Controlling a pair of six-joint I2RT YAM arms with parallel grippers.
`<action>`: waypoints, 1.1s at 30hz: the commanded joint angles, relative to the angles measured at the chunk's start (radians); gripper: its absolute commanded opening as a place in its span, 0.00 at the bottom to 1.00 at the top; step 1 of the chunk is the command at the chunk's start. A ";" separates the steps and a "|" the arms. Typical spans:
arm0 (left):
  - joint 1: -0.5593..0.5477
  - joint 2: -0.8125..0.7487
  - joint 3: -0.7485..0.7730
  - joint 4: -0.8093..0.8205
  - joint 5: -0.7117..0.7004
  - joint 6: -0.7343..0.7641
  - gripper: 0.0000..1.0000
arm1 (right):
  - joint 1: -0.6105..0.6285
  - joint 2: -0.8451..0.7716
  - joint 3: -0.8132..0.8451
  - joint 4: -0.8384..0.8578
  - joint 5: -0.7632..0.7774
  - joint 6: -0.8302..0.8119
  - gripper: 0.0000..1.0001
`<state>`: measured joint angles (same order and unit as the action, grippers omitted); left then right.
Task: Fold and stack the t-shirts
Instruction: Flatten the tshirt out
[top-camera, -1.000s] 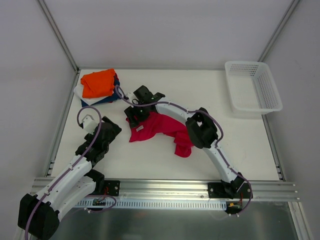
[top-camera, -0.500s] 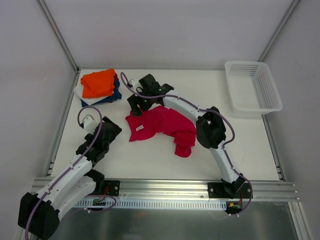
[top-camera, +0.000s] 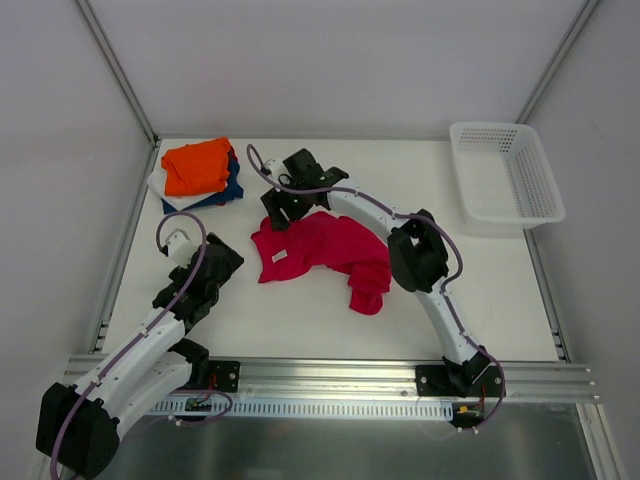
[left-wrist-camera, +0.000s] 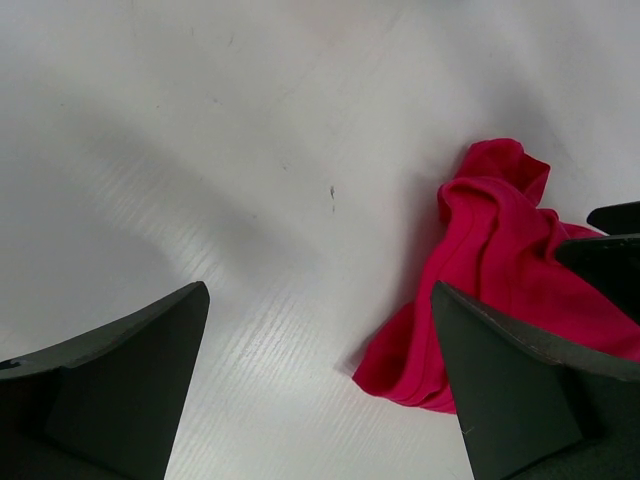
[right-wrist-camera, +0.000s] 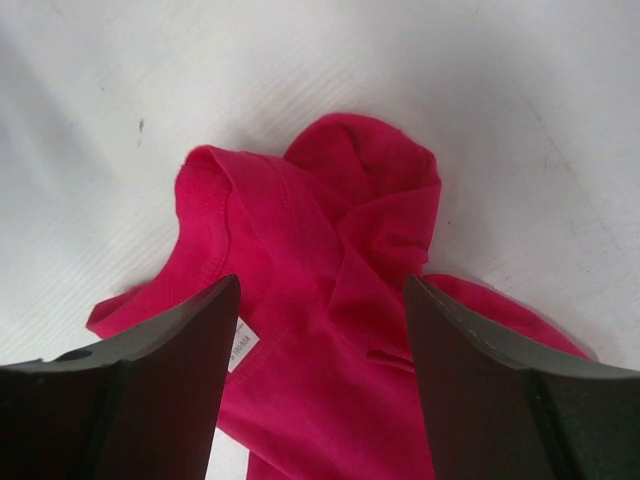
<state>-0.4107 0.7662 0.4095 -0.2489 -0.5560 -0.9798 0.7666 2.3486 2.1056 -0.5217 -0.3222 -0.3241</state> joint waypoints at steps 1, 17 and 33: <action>0.010 0.004 0.020 -0.004 -0.028 0.015 0.95 | -0.016 -0.003 -0.001 0.011 -0.023 -0.027 0.70; 0.009 0.010 0.003 -0.003 -0.016 -0.002 0.96 | -0.130 -0.060 -0.114 0.025 -0.041 -0.043 0.68; 0.009 0.028 0.008 -0.003 0.010 -0.007 0.96 | -0.133 -0.091 -0.165 0.060 -0.031 -0.004 0.00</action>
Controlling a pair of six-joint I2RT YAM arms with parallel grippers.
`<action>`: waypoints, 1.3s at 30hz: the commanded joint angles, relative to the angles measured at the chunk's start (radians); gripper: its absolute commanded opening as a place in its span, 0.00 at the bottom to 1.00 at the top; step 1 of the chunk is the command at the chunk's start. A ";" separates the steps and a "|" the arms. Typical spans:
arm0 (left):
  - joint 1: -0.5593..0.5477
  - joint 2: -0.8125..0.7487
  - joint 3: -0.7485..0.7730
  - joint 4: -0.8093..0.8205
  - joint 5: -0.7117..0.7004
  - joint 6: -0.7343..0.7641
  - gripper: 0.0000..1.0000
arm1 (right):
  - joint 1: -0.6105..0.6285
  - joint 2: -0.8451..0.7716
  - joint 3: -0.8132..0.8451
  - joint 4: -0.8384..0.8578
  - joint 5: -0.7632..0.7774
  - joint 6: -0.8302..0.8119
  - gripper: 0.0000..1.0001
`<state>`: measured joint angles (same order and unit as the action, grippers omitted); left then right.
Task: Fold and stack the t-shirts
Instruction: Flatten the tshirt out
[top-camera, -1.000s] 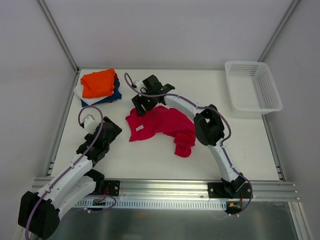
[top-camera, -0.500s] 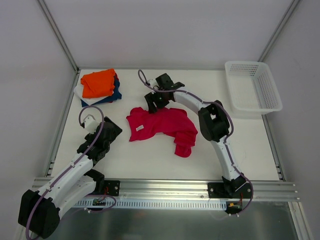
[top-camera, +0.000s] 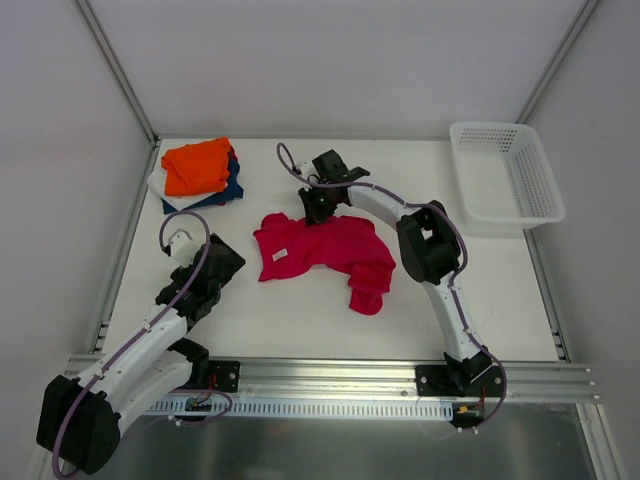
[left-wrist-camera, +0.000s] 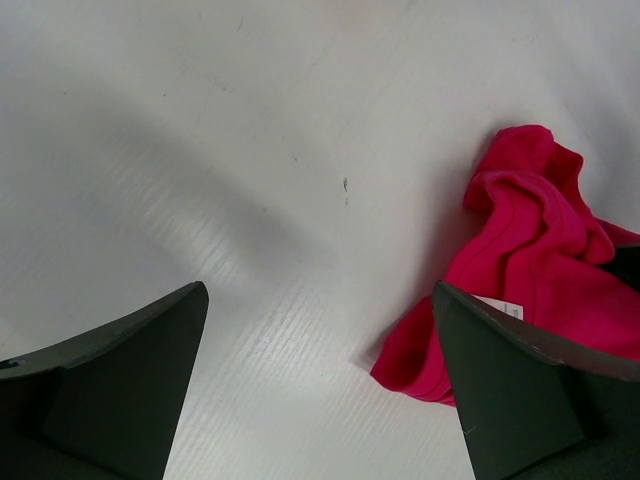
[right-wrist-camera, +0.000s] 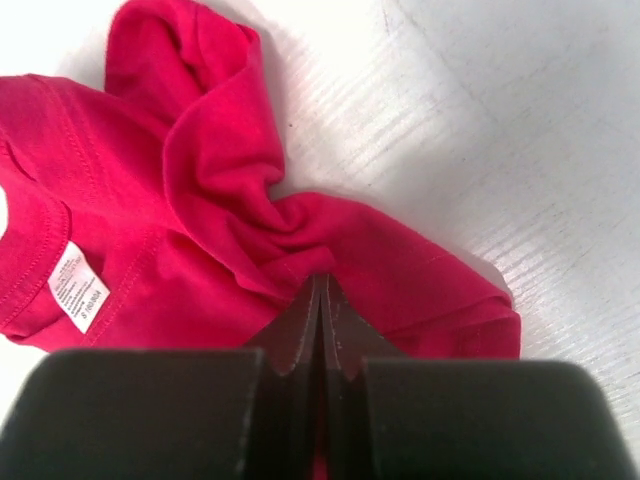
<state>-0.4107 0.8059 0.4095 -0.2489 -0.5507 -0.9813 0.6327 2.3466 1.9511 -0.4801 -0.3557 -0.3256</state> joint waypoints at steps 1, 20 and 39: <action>0.009 -0.013 0.008 -0.003 0.005 -0.005 0.96 | 0.001 -0.092 -0.012 0.020 0.017 0.000 0.00; 0.009 0.012 0.020 0.011 0.012 -0.002 0.97 | -0.108 -0.202 -0.057 0.051 0.106 0.099 0.40; 0.009 0.012 0.008 0.017 0.029 -0.011 0.97 | 0.024 -0.138 -0.087 0.058 0.075 0.112 0.67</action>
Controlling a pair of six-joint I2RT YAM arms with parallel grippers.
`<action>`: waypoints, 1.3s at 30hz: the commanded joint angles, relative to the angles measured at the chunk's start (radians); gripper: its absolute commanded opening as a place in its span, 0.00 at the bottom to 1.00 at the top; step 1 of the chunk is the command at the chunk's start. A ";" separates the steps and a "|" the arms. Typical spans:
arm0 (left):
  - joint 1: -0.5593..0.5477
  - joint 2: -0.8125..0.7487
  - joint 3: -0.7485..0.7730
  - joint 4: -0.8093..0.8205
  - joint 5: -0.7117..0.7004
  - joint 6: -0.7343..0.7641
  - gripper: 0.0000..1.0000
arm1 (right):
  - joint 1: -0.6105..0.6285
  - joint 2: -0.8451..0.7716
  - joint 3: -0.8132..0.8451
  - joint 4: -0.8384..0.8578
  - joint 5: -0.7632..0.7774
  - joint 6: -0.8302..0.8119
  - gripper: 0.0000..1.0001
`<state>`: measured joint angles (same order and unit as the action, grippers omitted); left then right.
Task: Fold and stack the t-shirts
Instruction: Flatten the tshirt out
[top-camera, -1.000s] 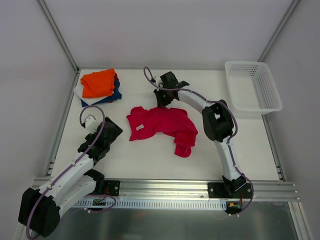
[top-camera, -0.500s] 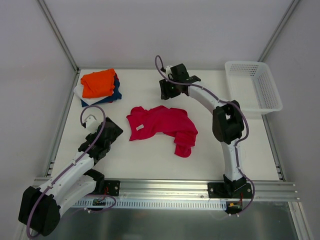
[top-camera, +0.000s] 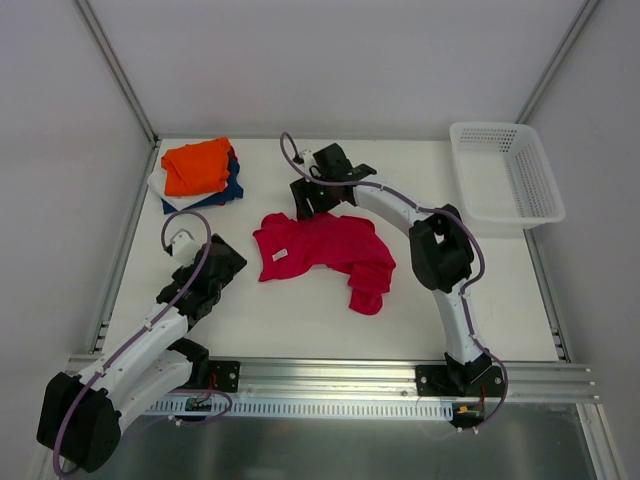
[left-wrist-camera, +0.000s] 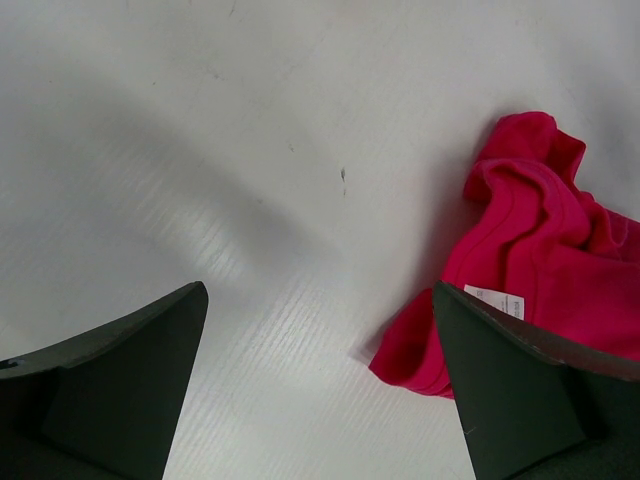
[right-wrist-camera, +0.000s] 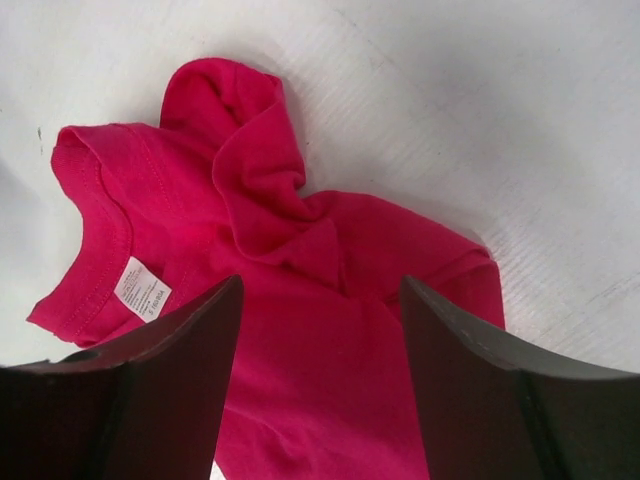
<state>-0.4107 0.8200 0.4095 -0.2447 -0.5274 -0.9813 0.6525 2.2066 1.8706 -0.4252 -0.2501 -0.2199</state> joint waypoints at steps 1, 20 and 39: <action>0.009 -0.005 0.008 0.012 0.006 -0.011 0.97 | 0.010 0.001 -0.014 0.009 -0.034 0.011 0.68; 0.009 0.005 0.008 0.015 0.009 -0.013 0.96 | 0.058 0.084 0.013 0.052 -0.075 0.048 0.42; 0.009 0.024 0.025 0.028 0.021 0.001 0.97 | 0.058 -0.131 0.061 -0.020 0.104 -0.033 0.00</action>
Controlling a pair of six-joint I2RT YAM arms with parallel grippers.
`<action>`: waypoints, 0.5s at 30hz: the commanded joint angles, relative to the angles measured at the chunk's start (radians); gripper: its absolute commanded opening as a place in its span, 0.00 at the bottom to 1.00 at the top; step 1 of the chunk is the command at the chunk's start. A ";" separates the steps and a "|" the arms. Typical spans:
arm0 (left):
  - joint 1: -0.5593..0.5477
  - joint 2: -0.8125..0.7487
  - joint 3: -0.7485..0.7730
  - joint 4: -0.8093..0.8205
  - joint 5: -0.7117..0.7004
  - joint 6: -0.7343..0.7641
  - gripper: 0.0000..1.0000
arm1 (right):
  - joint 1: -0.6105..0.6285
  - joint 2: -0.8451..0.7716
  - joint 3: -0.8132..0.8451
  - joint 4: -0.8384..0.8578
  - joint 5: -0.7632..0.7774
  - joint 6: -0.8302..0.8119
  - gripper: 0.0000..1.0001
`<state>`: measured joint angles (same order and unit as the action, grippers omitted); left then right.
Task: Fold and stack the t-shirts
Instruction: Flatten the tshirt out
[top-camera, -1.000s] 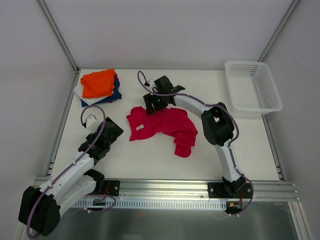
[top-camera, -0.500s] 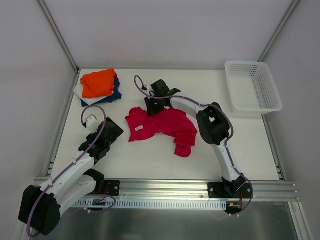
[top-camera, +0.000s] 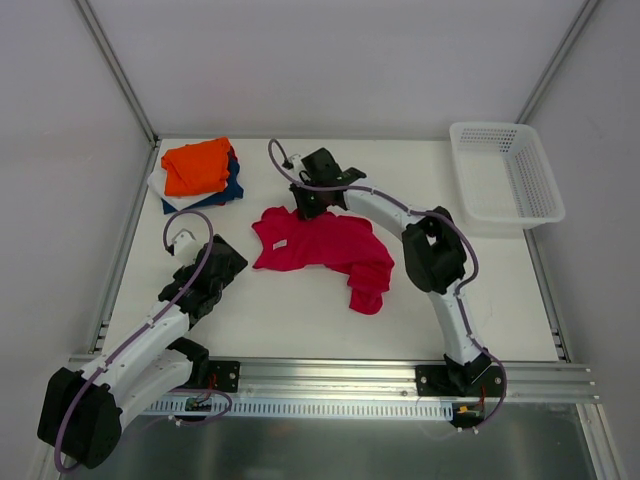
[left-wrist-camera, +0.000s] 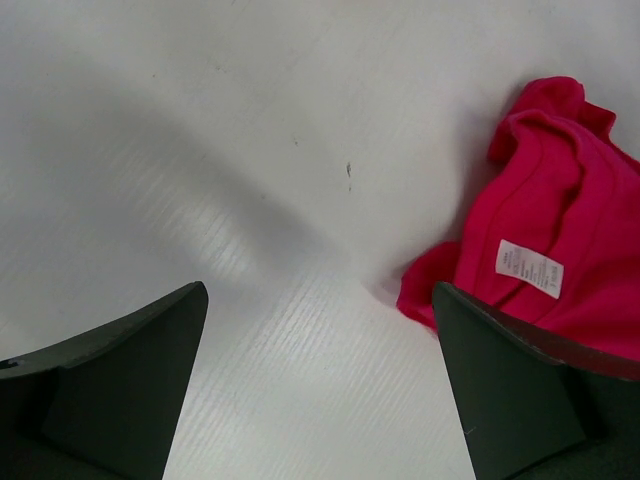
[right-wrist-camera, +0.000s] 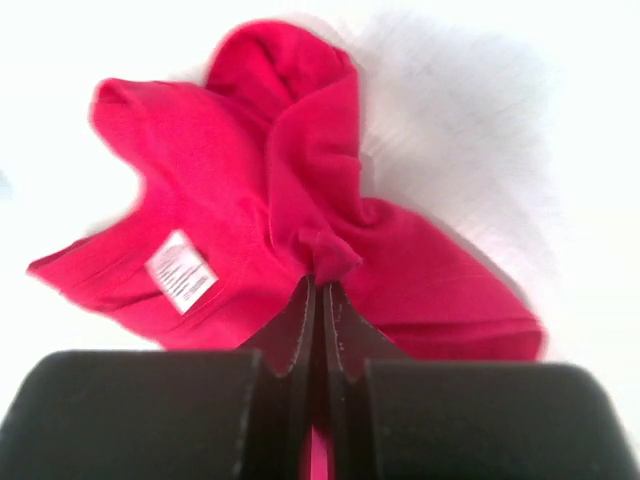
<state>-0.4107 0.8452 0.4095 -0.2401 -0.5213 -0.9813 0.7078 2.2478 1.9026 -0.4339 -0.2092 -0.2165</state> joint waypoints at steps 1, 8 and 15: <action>0.009 0.000 0.025 0.024 0.017 0.003 0.97 | -0.001 -0.192 0.024 -0.009 0.085 -0.040 0.00; 0.009 -0.018 0.025 0.025 0.020 0.006 0.97 | -0.054 -0.370 -0.019 -0.009 0.203 -0.046 0.00; 0.009 -0.026 0.023 0.024 0.030 0.007 0.97 | -0.203 -0.445 -0.046 -0.016 0.349 0.009 0.00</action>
<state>-0.4107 0.8356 0.4095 -0.2295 -0.4984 -0.9806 0.5732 1.8362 1.8759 -0.4511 0.0349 -0.2390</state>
